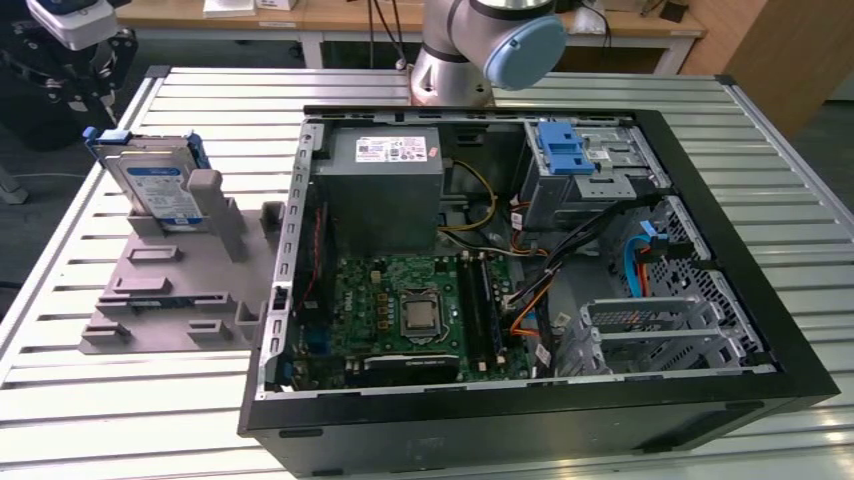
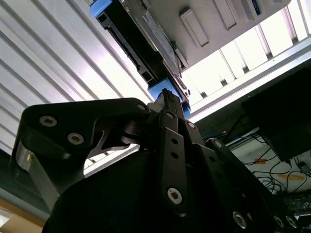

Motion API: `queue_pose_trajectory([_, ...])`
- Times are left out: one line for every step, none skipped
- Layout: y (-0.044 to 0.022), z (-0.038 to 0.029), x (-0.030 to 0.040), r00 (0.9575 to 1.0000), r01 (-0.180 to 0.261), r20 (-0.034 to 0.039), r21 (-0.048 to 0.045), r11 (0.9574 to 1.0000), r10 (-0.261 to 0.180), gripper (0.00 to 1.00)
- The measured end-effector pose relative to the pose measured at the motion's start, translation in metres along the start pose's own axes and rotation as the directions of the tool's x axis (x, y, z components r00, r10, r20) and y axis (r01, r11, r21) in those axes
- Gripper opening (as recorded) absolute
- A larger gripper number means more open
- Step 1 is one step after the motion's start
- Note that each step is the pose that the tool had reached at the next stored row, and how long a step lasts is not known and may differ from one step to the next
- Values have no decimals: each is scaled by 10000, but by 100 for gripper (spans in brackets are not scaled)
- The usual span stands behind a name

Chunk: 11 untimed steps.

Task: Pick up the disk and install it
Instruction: 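Pick up the disk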

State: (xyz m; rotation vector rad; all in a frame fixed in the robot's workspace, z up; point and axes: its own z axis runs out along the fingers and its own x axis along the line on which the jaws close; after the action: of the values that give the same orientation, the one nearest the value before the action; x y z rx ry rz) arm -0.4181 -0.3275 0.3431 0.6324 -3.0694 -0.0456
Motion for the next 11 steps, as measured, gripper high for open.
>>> queue_pose_trajectory([0, 0, 0, 10000, 64, -2, -1, 10000, -64, 11])
queue_pose_trajectory([0, 0, 0, 9999, 127, -3, 0, 9999, -127, 11])
queue_pose_trajectory([0, 0, 0, 9998, 190, -5, 0, 9998, -190, 11])
queue_pose_trajectory([0, 0, 0, 9997, 259, -8, 0, 9997, -259, 11])
queue_pose_trajectory([0, 0, 0, 9994, 336, -10, 0, 9994, -336, 11])
queue_pose_trajectory([0, 0, 0, 9992, 409, -12, 0, 9992, -409, 11])
queue_pose_trajectory([0, 0, 0, 9988, 480, -14, 0, 9988, -480, 11])
queue_pose_trajectory([0, 0, 0, 9985, 555, -17, 1, 9985, -555, 11])
queue_pose_trajectory([0, 0, 0, 9980, 632, -19, 0, 9980, -632, 11])
queue_pose_trajectory([0, 0, 0, 9974, 717, -21, 0, 9974, -717, 11])
queue_pose_trajectory([0, 0, 0, 9967, 814, -24, 0, 9967, -814, 11])
